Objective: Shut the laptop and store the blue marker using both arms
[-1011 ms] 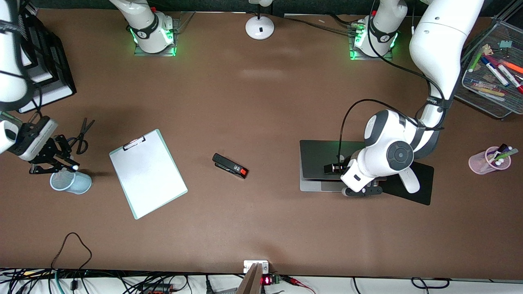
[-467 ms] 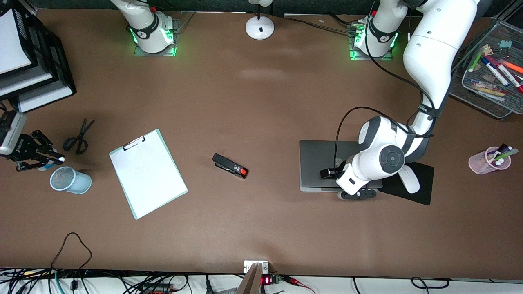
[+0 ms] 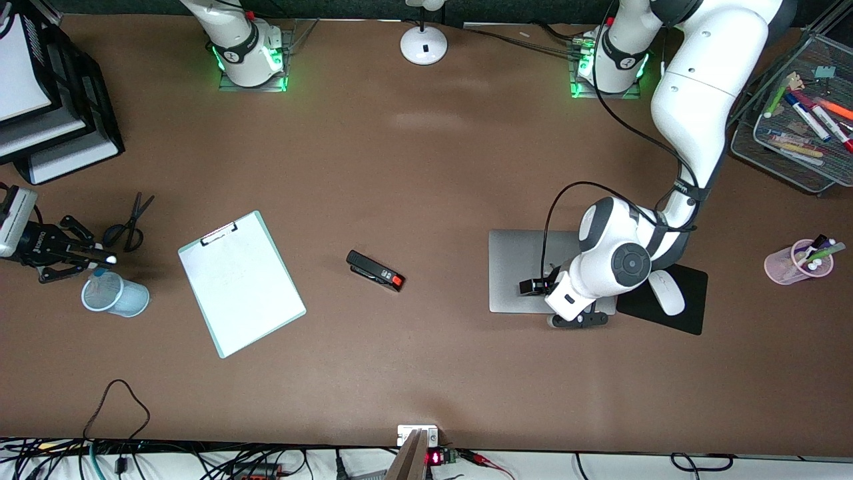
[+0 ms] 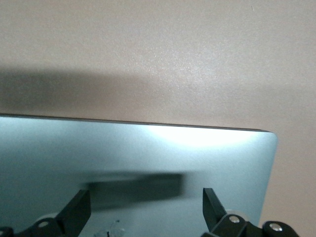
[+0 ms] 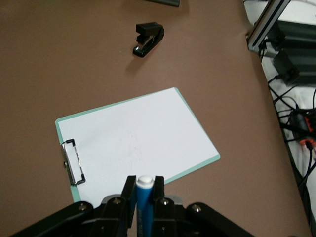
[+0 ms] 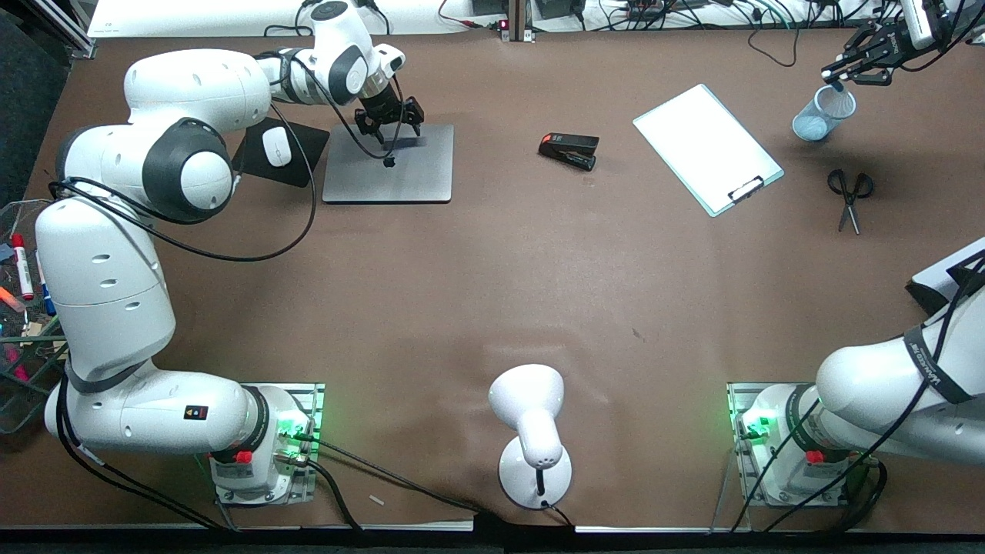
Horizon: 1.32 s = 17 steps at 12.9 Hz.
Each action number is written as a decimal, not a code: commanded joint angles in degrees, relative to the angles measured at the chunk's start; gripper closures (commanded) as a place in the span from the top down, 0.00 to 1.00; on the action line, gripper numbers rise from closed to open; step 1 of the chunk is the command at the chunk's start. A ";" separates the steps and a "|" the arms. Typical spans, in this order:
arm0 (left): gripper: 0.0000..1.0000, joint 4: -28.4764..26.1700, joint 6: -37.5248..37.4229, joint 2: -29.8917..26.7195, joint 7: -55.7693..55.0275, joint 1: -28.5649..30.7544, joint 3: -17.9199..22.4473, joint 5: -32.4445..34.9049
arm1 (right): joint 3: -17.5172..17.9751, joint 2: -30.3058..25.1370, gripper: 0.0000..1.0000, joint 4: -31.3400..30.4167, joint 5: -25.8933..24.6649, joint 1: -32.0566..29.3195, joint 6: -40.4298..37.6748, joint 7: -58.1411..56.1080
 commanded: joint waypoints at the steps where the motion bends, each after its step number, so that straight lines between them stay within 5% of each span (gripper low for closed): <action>1: 1.00 1.51 0.31 1.22 0.04 -0.45 0.35 1.96 | 0.80 3.36 0.05 4.35 2.71 -1.68 -2.12 -5.12; 5: 1.00 1.51 -3.35 -3.07 -0.49 0.16 0.17 1.87 | 0.80 7.06 0.05 8.94 2.98 -3.08 -5.28 -6.98; 17: 1.00 1.07 -31.32 -32.25 8.09 6.39 0.00 2.13 | 0.98 12.69 0.05 9.12 4.21 -7.22 -7.31 -10.40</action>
